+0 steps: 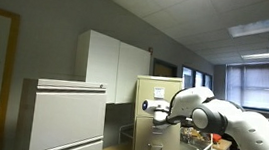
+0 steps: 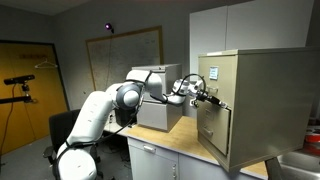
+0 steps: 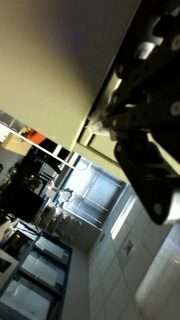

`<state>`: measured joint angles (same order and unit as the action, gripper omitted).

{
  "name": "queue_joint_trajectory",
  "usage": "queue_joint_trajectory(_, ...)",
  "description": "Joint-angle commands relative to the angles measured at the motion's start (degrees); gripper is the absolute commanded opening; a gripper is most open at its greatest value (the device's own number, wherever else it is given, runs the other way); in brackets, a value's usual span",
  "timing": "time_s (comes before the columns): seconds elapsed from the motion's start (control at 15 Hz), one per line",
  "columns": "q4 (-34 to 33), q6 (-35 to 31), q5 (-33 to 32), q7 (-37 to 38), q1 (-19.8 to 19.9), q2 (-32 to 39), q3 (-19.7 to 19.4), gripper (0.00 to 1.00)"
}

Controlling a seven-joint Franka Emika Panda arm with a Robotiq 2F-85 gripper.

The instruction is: Close the bottom drawer of the cabinet to the right.

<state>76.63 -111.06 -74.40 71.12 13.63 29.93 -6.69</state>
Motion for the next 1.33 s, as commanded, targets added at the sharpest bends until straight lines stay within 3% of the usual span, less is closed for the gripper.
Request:
queue_joint_trajectory(0.0,-0.03,-4.80,7.55,-0.76,-0.90,1.02,1.45,0.00)
queue_joint_trajectory(0.53,3.33,-13.21,12.30,0.30,-5.88,-0.67,1.96,0.00)
queue_joint_trajectory(0.93,5.19,-22.02,14.92,0.45,-6.27,-1.61,1.58,0.00)
queue_joint_trajectory(1.27,12.32,-33.55,15.55,1.13,-5.97,-6.29,0.52,0.00)
